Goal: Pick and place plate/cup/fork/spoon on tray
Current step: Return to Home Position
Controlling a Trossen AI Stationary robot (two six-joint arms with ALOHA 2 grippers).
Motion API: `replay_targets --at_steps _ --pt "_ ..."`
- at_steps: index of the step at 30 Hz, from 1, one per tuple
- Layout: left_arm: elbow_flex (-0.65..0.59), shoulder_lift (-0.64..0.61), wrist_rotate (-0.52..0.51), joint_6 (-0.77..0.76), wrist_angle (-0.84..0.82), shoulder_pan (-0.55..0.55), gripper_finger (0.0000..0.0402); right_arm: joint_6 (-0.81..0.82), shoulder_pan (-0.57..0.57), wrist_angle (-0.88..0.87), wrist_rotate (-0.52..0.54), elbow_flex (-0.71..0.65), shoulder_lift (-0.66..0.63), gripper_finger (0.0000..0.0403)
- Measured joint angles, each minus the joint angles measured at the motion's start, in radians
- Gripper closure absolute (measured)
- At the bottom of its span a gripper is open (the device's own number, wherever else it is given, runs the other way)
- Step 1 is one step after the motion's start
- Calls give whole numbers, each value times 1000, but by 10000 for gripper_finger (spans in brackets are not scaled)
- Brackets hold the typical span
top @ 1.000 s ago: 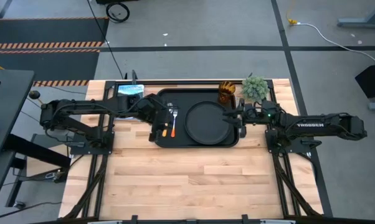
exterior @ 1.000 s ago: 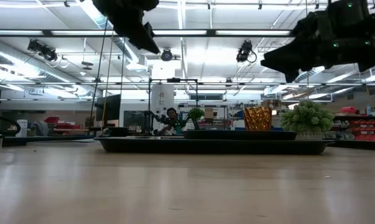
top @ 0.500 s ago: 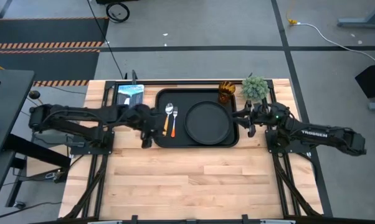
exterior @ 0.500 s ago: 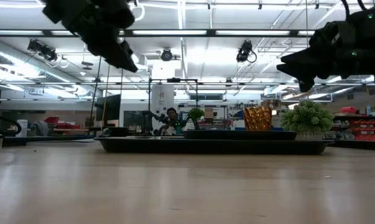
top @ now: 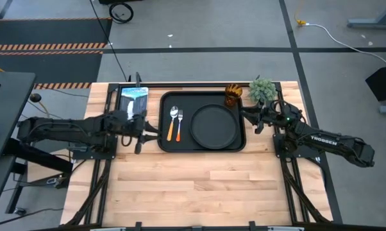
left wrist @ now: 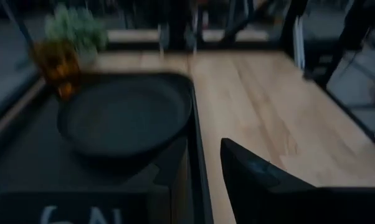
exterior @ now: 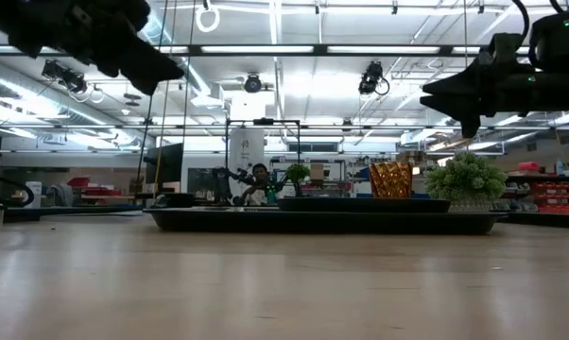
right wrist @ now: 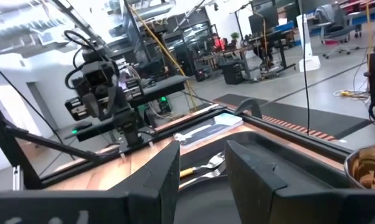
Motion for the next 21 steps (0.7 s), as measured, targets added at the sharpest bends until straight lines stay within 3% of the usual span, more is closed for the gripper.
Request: replay_targets --at_steps 8,14,18,21 --pt "-198 -117 0 -28 317 0 297 1 1 1 1 0 0 269" --pt "-265 -222 -1 -109 322 0 297 1 1 1 0 0 0 269" --pt "-267 -274 0 -294 283 0 296 0 1 1 1 0 0 269" --pt "-267 -280 -2 -290 281 3 296 0 1 1 0 0 0 269"
